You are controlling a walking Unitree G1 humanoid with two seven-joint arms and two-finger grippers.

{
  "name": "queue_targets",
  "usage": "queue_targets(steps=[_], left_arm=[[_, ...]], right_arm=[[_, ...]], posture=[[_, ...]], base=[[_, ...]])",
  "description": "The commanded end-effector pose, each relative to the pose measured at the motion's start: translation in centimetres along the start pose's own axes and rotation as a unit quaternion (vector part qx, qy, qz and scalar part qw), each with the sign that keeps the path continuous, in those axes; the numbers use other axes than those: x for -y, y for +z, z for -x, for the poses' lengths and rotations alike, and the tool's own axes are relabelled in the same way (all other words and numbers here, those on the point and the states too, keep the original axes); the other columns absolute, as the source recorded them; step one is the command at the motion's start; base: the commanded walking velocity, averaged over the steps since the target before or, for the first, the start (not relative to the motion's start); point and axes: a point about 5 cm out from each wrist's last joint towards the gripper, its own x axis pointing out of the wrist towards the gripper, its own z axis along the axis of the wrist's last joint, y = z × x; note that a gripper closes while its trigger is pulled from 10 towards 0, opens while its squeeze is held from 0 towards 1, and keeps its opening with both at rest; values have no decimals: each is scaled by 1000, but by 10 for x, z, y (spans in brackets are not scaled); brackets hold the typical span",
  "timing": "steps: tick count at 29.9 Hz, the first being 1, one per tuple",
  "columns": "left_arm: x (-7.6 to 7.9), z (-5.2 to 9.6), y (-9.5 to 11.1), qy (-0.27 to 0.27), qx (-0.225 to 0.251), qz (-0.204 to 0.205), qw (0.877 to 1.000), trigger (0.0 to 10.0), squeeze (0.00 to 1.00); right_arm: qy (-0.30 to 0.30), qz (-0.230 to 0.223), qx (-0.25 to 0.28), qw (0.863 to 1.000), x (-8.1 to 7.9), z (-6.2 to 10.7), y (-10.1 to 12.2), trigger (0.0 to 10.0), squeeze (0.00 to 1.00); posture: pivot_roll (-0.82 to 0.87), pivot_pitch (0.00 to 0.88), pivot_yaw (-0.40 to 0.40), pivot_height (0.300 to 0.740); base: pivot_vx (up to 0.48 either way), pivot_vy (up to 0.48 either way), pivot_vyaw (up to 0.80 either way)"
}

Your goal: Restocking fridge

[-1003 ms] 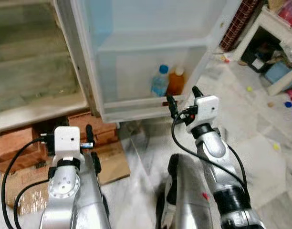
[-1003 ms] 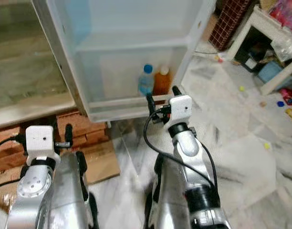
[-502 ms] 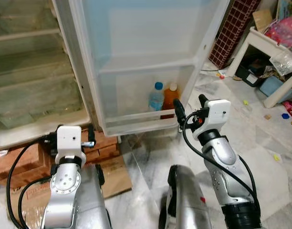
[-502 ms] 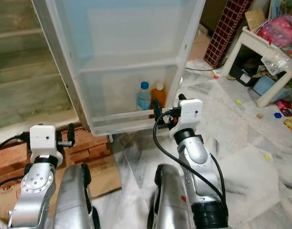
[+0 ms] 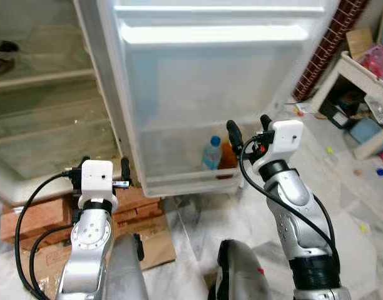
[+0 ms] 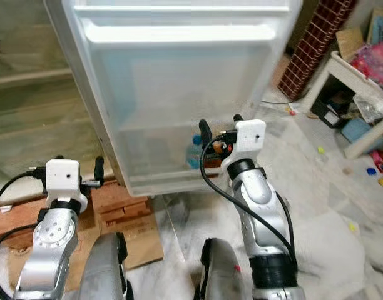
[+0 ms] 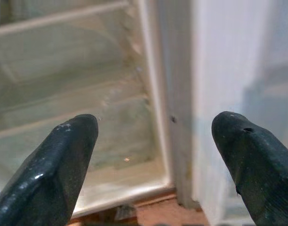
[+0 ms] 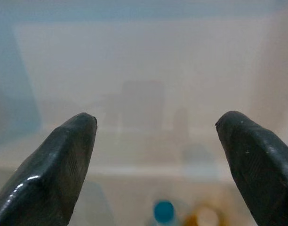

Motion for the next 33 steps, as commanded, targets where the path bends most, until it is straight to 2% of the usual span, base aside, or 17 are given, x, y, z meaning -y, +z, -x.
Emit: queue_targets(steps=[1,8,12,21,33], left_arm=[[2,0,1,-4,3,-7,1000,10000,0],[1,0,1,-5,4,-11,1000,10000,0],[3,0,-1,-3,-2,-10,1000,10000,0],[4,1,-3,-6,-7,-12,1000,10000,0],[4,1,-5,-8,-13,-7,1000,10000,0]], right_arm=[[-1,1,2,1000,2,3,3,10000,0],[-5,-1,-30,1000,7,20,-7,10000,0],[-14,-7,-43,999,10,24,-12,10000,0],[-10,-10,-59,998,7,28,-16,10000,0],[-4,-16,-100,995,6,38,-26,10000,0]], posture=[[70,0,-62,686],[64,0,-62,720],[65,0,-63,738],[66,0,-67,740],[58,0,-68,740]], base=[[0,0,0],[0,0,0],[0,0,0],[0,0,0],[-362,0,0]])
